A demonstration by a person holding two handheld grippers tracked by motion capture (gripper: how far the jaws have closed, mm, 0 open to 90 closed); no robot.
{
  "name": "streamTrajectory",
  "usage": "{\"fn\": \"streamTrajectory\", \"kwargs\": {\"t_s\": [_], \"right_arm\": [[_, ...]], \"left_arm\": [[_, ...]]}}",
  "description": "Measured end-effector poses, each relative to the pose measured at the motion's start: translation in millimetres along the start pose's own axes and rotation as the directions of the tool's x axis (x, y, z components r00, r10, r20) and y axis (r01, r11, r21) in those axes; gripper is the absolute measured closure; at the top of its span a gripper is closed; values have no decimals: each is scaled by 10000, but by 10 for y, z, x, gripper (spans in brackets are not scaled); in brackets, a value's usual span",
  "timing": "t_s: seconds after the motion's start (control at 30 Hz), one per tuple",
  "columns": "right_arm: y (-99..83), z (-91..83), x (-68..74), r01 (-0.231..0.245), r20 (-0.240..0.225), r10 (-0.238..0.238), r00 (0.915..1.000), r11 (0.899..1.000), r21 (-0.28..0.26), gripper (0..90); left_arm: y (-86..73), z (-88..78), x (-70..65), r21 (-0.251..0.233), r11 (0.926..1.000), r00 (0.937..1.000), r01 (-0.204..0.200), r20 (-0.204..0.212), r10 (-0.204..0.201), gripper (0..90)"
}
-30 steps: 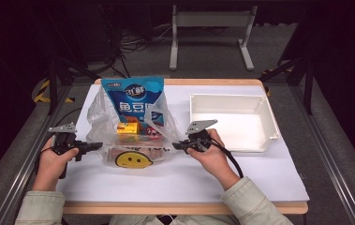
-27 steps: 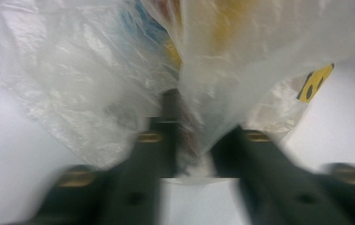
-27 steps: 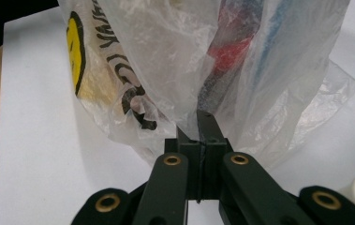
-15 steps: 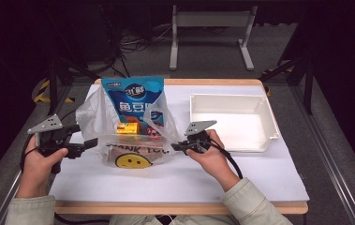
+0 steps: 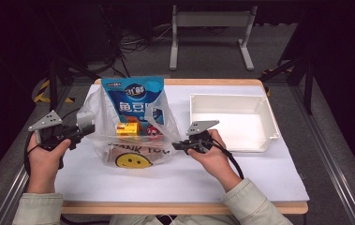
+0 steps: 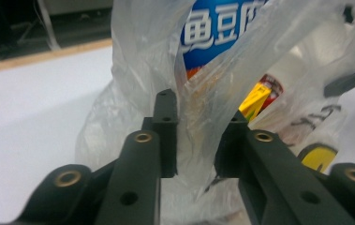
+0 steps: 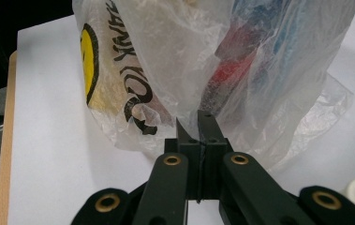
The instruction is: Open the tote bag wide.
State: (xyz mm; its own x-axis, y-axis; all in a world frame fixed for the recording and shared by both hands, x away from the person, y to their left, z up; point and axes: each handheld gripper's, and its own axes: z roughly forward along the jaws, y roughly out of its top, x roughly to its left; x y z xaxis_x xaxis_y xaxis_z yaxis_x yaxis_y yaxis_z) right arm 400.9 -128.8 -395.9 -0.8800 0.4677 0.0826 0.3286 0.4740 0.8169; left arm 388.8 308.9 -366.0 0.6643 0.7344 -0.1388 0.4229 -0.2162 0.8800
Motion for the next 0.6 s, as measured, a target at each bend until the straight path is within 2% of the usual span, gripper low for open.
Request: {"fn": "streamTrajectory", "kwargs": {"t_s": [0.1, 0.23, 0.37, 0.53, 0.6], "right_arm": [[-21, 12, -1, -4, 17, 4, 10000, 9999, 105, 900], [-36, 33, -5, -5, 35, 5, 10000, 9997, 232, 900], [-68, 60, -11, -92, 15, 91, 10000, 9992, 400, 900], [-118, 84, 5, -130, -46, 133, 9999, 9983, 575, 900], [-131, 85, 12, -137, -67, 141, 9999, 9981, 607, 900]], "left_arm": [[-72, 89, 58, 431, 9990, 9999, 151, 37, -153, 837], [-131, 134, 114, 640, 9972, 9993, 377, 48, -381, 857], [-211, 193, 176, 863, 9929, 9965, 822, 102, -833, 866], [-267, 246, 209, 1323, 9866, 9949, 951, 194, -985, 867], [-291, 259, 215, 1531, 9837, 9943, 940, 349, -1005, 866]]}}
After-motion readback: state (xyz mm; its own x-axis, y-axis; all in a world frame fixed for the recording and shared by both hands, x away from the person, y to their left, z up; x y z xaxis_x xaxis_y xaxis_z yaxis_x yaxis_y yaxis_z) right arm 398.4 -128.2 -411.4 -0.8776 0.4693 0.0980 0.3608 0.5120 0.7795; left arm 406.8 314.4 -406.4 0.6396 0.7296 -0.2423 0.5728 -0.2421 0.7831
